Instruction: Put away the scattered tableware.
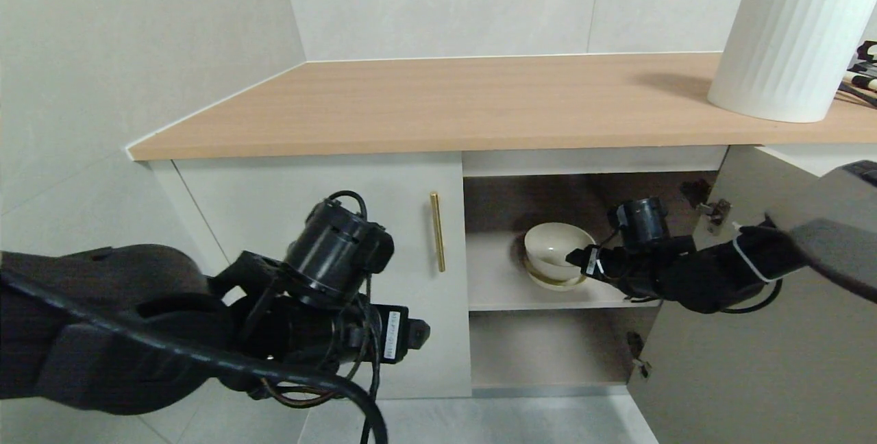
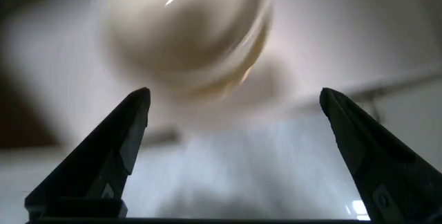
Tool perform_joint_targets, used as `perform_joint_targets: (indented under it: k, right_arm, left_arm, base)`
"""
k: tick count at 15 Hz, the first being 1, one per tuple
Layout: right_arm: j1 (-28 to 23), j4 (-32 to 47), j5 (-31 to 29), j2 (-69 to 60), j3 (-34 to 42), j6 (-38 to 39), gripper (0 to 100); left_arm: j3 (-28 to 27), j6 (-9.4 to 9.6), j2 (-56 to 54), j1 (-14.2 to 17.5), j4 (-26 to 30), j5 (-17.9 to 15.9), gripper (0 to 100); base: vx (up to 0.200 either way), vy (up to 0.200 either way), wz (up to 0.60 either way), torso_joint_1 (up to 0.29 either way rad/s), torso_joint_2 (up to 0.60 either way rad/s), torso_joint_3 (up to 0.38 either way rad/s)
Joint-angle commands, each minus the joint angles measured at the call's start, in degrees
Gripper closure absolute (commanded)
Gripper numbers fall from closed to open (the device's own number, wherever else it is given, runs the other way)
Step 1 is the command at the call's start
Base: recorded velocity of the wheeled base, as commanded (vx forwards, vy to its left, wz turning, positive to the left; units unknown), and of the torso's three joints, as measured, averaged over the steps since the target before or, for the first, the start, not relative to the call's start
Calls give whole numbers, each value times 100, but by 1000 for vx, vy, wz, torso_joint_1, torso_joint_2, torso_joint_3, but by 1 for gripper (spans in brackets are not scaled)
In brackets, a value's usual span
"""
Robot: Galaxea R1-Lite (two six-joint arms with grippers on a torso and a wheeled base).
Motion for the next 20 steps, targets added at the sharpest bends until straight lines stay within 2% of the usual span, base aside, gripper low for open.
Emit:
perform_joint_targets:
  k: [1,3,4,5,7,9,11,17,20]
  right_arm:
    - [463,528,273,-1735,1080,-105,0]
    - [692,898,405,-2719,1678,-254,0]
    - [692,898,405,-2719,1678,-254,0]
    - [885,1442,589,-3616,1994,-465,0]
    - [973,2031,660,-4099,2021,-483,0]
    - [973,2216,677,-4257,2144,-465,0]
    - [964,2181,660,-4222,2425,-474,0]
    - [1061,2198,625,-4196,2451,-483,0]
    - [1061,2207,616,-4196,2451,-491,0]
  left_arm:
    - [289,15,-1153,261,15,-7,0]
    - [492,6,-1663,428,-11,-60,0]
    - [492,6,-1663,428,-11,-60,0]
    - [659,-3,-1900,824,-90,-244,0]
    - [940,-3,-2041,1096,-495,-376,0]
    - [1142,33,-2050,1210,-908,-385,0]
    - [1186,50,-1935,1210,-1039,-385,0]
    - [1177,50,-1575,1105,-1048,-376,0]
    - [1177,50,-1557,1087,-1039,-367,0]
  base:
    - [0,0,0,0,0,0]
    - [0,0,0,0,0,0]
    - [0,0,0,0,0,0]
    - [0,0,0,0,0,0]
    - [0,0,0,0,0,0]
    - [0,0,0,0,0,0]
    - [0,0,0,0,0,0]
    - [0,0,0,0,0,0]
    - [-200,0,0,4,4,-4]
